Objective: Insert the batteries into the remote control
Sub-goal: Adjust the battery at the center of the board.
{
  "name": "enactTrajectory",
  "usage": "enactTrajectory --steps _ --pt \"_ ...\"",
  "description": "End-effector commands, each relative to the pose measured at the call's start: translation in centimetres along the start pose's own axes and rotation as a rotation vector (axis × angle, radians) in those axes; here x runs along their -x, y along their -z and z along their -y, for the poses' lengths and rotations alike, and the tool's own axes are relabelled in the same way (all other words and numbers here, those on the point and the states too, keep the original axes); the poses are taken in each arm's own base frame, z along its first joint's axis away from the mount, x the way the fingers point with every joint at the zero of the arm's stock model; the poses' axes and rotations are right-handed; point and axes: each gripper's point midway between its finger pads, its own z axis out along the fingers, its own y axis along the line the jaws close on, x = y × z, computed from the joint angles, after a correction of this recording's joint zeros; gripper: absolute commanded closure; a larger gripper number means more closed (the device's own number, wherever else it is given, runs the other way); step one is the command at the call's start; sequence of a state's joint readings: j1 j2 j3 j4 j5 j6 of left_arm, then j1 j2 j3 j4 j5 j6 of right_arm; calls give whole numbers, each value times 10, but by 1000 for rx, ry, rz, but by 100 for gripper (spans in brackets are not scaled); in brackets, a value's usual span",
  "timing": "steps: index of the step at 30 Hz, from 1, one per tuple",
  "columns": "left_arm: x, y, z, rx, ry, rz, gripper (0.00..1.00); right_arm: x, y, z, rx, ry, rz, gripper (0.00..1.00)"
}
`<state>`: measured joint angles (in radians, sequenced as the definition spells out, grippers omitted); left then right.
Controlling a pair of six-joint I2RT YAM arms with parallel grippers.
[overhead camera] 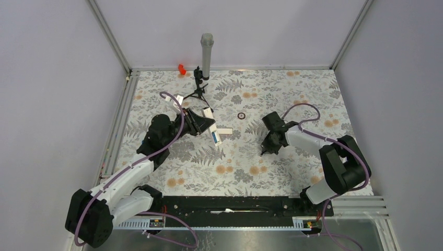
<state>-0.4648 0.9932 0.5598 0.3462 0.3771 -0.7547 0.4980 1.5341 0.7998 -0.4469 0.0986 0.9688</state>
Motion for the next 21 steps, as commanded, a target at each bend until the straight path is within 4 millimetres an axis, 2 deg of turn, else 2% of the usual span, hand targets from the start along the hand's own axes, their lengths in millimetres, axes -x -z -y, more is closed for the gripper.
enactTrajectory --steps 1,4,5,7,8,12,14,18,21 --pt "14 8 5 -2 -54 68 100 17 -4 -21 40 -329 31 100" --pt "14 11 3 12 -62 74 100 22 -7 -17 -23 -409 52 99" --pt "14 12 2 17 -63 76 100 24 -7 -12 -53 -424 60 94" --pt "14 13 1 20 -65 79 100 29 -4 -9 -85 -429 85 73" --pt "14 13 0 23 -66 80 100 32 -2 -7 -91 -419 101 67" --pt "15 11 -2 32 -64 81 100 57 23 -17 -18 -302 207 51" --pt "16 10 -2 36 -64 80 100 72 40 -30 60 -178 267 46" --pt "20 9 -7 55 -47 88 100 92 63 -65 263 230 385 42" --pt "23 9 -13 71 -27 91 100 79 58 -75 334 653 353 41"
